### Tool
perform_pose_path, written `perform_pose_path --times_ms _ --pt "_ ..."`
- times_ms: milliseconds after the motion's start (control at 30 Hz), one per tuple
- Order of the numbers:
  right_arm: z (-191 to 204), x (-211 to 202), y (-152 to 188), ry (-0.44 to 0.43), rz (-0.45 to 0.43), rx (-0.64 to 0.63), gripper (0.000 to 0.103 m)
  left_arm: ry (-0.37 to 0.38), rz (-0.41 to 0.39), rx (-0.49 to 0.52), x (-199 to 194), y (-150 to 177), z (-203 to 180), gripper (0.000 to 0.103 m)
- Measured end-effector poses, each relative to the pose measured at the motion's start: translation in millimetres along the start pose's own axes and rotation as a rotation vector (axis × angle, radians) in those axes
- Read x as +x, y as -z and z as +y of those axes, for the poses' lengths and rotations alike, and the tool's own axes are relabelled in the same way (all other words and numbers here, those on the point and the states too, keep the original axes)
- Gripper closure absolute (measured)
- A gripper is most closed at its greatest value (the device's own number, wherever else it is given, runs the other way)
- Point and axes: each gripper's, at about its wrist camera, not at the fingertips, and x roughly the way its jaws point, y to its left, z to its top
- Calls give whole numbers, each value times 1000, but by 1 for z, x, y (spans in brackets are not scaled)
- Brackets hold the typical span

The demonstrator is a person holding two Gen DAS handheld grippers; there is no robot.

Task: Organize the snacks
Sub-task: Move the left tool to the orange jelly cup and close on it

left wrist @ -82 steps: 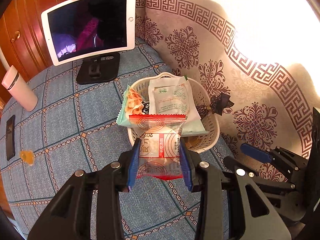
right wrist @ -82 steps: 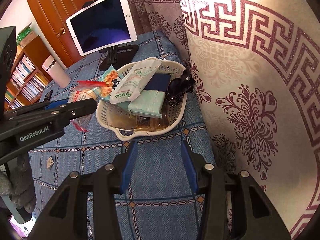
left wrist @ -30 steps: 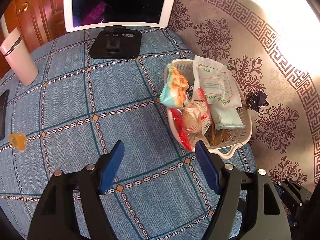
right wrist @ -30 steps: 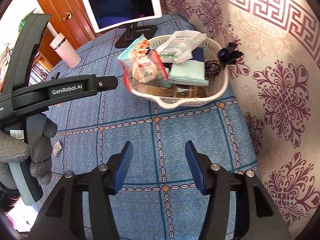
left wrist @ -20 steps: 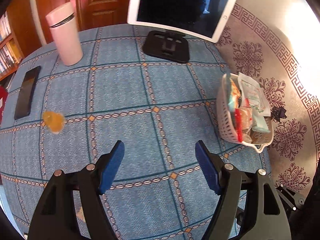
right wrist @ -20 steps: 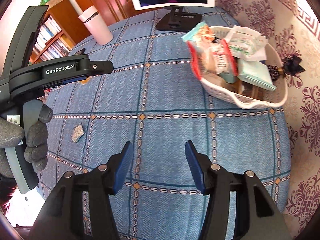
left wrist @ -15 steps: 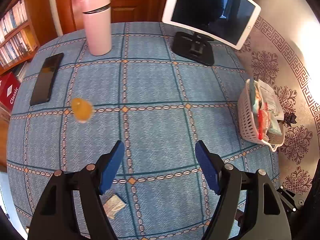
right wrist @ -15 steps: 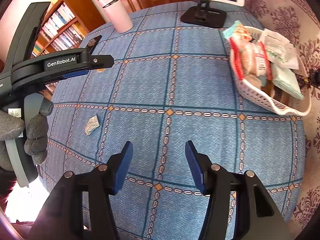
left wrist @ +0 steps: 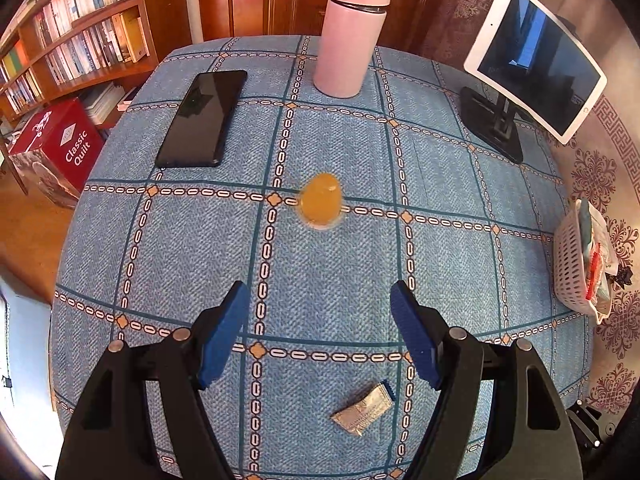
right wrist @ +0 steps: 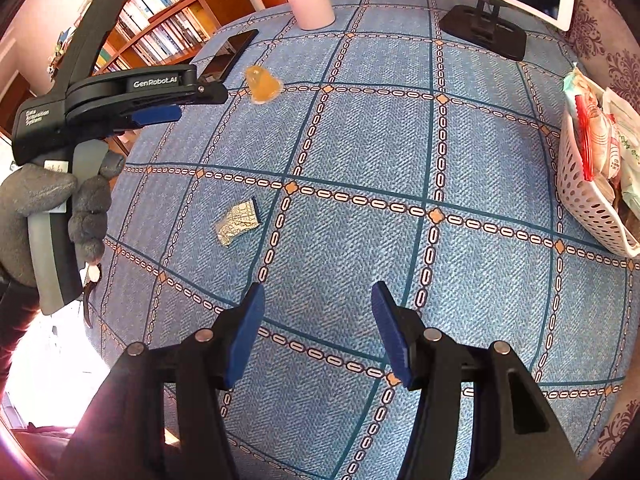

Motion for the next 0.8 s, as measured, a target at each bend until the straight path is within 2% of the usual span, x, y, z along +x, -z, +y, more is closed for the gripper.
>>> perform_pose_path --times_ms 300,467,600,700,767,800 --pt "-17 -3 16 64 21 68 47 -10 9 44 43 -35 -4 29" --pt "-27 -2 24 89 31 122 47 -29 25 60 68 -52 -3 40" --pt "-26 2 27 100 39 139 47 -34 37 95 84 -61 -5 43" --pt "-24 4 26 106 43 143 47 -25 47 112 94 -66 -7 52" --pt "-21 6 22 108 44 140 47 -2 56 116 97 -68 -8 66" --pt "-19 7 20 107 44 138 47 -3 55 124 98 -68 -10 66"
